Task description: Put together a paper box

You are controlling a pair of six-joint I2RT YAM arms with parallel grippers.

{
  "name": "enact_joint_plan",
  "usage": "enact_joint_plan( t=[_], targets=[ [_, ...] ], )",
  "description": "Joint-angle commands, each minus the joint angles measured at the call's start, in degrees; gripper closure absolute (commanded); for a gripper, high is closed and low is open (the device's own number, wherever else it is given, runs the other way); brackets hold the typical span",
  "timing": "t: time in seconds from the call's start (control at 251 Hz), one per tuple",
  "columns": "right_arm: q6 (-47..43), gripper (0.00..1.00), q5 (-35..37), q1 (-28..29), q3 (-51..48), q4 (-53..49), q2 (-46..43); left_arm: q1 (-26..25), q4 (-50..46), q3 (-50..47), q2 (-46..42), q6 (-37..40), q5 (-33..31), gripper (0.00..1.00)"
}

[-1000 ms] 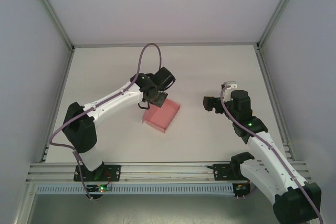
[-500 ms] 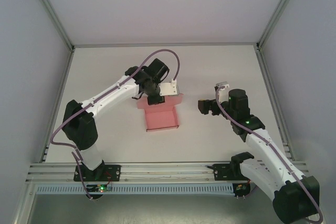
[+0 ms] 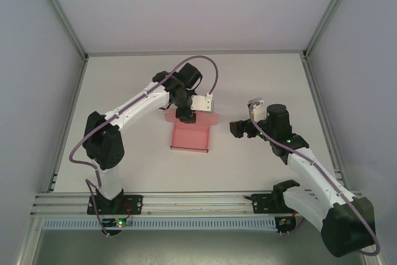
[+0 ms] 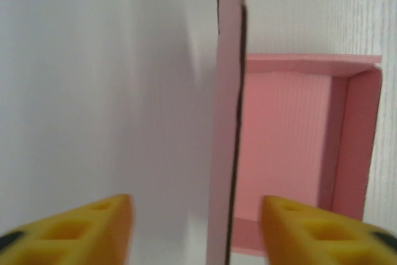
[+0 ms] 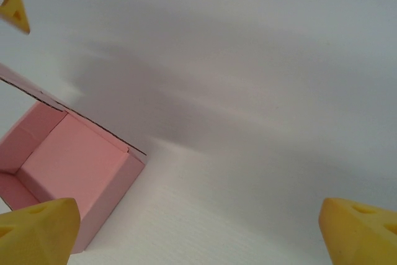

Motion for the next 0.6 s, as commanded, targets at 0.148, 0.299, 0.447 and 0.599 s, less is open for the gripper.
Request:
enact_joint_plan(
  t=[0.148,0.299,0.447,0.599],
  targets=[
    [-2.3,0.02,-2.8,-0.5,1.1,1.7,0.5,4.9,11.4,-6.5,-9.1,-17.0,-1.5,0.00],
    [-2.9,0.02,-3.2,-0.3,2.5,1.4,2.3,5.4,21.2,-18.2,-20.6,-25.9,-2.9,0.00],
    [-3.7,0.02,-4.3,-0.2,4.7,1.5,4.4,5.4,23.1,-27.1,-31.8,-31.0,0.8,0.00],
    [-10.7,0.02,-9.6,0.5,8.8,-1.4,7.8,5.4,31.4,-40.0,-41.1,-40.8,-11.1,0.00]
  ],
)
